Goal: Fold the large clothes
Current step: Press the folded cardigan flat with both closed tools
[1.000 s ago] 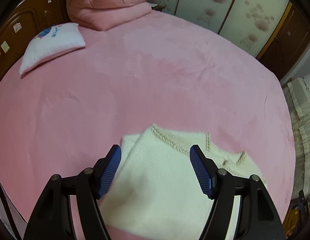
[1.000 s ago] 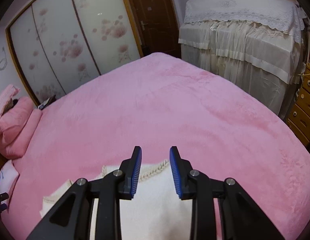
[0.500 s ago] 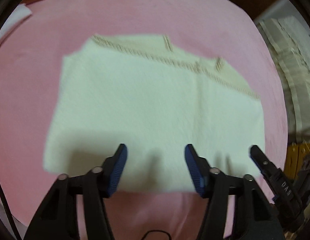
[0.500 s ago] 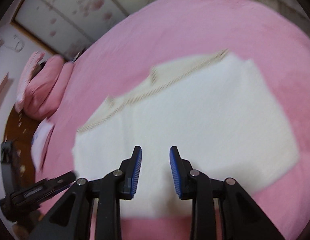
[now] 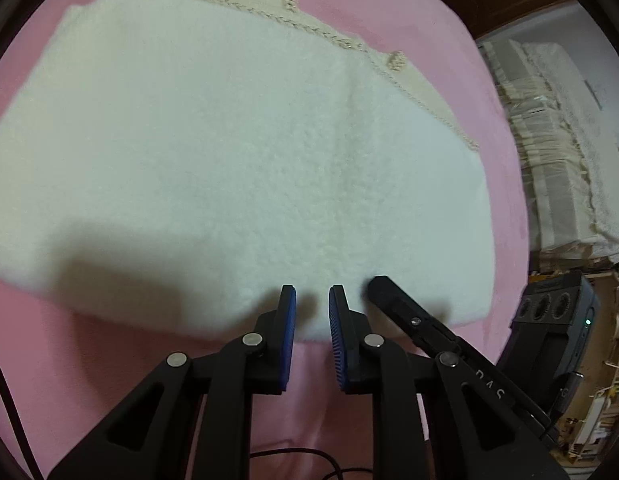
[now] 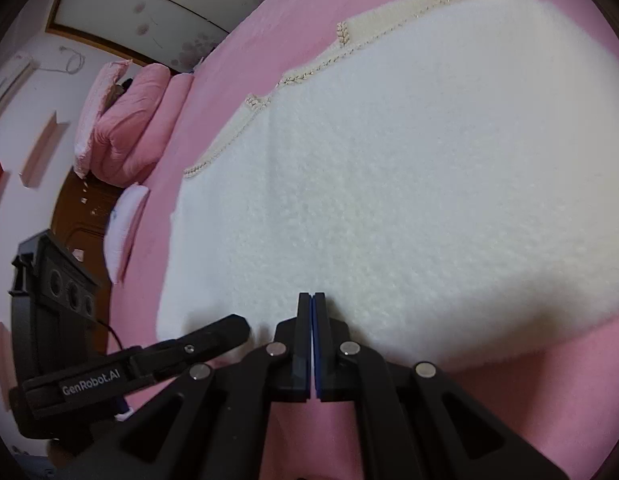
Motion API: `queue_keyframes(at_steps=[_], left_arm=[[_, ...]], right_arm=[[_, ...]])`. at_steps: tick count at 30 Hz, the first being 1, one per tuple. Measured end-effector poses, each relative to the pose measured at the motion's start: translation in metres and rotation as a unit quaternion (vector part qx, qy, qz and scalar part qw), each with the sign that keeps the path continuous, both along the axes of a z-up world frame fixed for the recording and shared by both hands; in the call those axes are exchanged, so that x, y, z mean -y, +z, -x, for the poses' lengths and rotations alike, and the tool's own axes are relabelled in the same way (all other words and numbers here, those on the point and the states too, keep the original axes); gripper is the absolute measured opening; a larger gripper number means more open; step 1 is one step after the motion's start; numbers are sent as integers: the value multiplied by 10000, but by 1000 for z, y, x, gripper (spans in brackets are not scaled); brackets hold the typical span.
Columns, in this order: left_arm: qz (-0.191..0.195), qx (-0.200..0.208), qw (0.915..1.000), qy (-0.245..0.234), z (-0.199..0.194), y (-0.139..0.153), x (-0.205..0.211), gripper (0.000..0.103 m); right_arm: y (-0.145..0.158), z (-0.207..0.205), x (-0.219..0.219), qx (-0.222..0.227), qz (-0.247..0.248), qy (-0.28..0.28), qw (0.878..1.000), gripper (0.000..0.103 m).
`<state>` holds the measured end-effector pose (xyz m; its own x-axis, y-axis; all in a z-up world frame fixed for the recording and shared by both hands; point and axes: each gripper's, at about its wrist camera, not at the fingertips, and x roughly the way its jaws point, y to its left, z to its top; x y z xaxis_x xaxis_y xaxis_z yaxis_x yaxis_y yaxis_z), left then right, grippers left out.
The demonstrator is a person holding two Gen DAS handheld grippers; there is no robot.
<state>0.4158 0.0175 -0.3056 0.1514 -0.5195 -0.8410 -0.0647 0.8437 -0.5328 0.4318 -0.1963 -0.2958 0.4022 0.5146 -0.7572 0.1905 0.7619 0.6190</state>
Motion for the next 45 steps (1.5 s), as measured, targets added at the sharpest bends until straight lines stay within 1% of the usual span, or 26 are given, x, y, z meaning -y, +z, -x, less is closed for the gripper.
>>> queue_keyframes(at_steps=[1, 5, 8, 9, 10, 13, 15, 17, 20, 22, 23, 24, 25, 26, 27, 28, 29, 31, 33, 34, 36, 38, 39, 41, 43, 45], left_arm=[[28, 17, 10000, -15, 0, -4, 2, 15], [-245, -48, 9997, -63, -7, -27, 15, 15], [-420, 1, 9991, -60, -7, -38, 18, 15], [-452, 35, 9990, -33, -9, -41, 18, 13], [-439, 43, 9990, 35, -8, -43, 14, 7], [-212, -101, 9987, 443, -7, -52, -9, 1], [-168, -184, 9970, 737, -5, -55, -35, 1], [-235, -208, 9944, 1006, -2, -55, -59, 1], [-577, -541, 9820, 1716, 2, -57, -108, 1], [-534, -734, 9690, 2297, 6, -59, -140, 1], [-505, -739, 9654, 2449, 7, -59, -149, 1], [-531, -723, 9625, 2560, 7, -58, -156, 1], [-588, -680, 9601, 2648, 8, -57, -160, 1], [-653, -623, 9597, 2660, 7, -55, -161, 1], [-744, -562, 9608, 2612, 7, -54, -159, 1], [-871, -516, 9619, 2541, 7, -52, -154, 1], [-969, -481, 9632, 2462, 8, -49, -149, 1], [-1160, -429, 9694, 2121, 10, -37, -129, 2], [-1075, -381, 9776, 1771, 16, -29, -105, 2], [-928, -378, 9822, 1591, 19, -26, -89, 2], [-696, -331, 9893, 1240, 23, -21, -60, 2], [-624, -172, 9946, 808, 25, -17, -28, 2], [-586, -71, 9964, 603, 23, -15, -12, 2], [-434, 33, 9987, 277, 19, -14, 10, 2], [-177, -8, 9998, 80, 15, -19, 23, 2], [-148, -113, 9998, -45, 11, -25, 29, 2]], right_arm=[[-2, -1, -1, 22, 32, 55, 10000, 0], [-15, -4, -3, -21, 177, 179, 9997, 0], [-26, -6, 1, -86, 23, 178, 9998, 0], [-27, -6, 2, -77, -27, 229, 9997, 0], [-27, -8, 3, -73, -8, 368, 9993, 0], [-20, -12, 18, -122, 463, 869, 9951, 0], [-13, -6, 47, -97, 835, 904, 9924, 0], [-5, 6, 80, -79, 1285, 731, 9890, 0], [10, 31, 140, -36, 2294, 135, 9732, 0], [17, 44, 166, -128, 2864, -303, 9575, 0], [21, 51, 180, -129, 2901, -553, 9553, 0], [23, 56, 189, -262, 3195, -895, 9430, 0], [23, 60, 197, -525, 3727, -1196, 9187, 0], [21, 62, 203, -657, 3895, -1262, 9100, 0], [20, 66, 210, -702, 3867, -1385, 9090, 1], [23, 72, 216, -683, 3680, -1611, 9132, 1], [29, 79, 219, -579, 3366, -1825, 9220, 1], [42, 85, 212, -282, 3023, -1873, 9342, 1], [60, 86, 188, 141, 2714, -1617, 9487, 1], [64, 82, 171, 314, 2398, -1435, 9596, 1], [61, 73, 136, 598, 1404, -1014, 9831, 1], [47, 59, 88, 709, 487, -471, 9952, 1], [41, 51, 68, 667, 317, -186, 9971, 1], [29, 35, 27, 533, 303, 401, 9973, 1], [22, 25, 3, 482, 285, 649, 9963, 1], [16, 17, -12, 426, 107, 733, 9963, 1]])
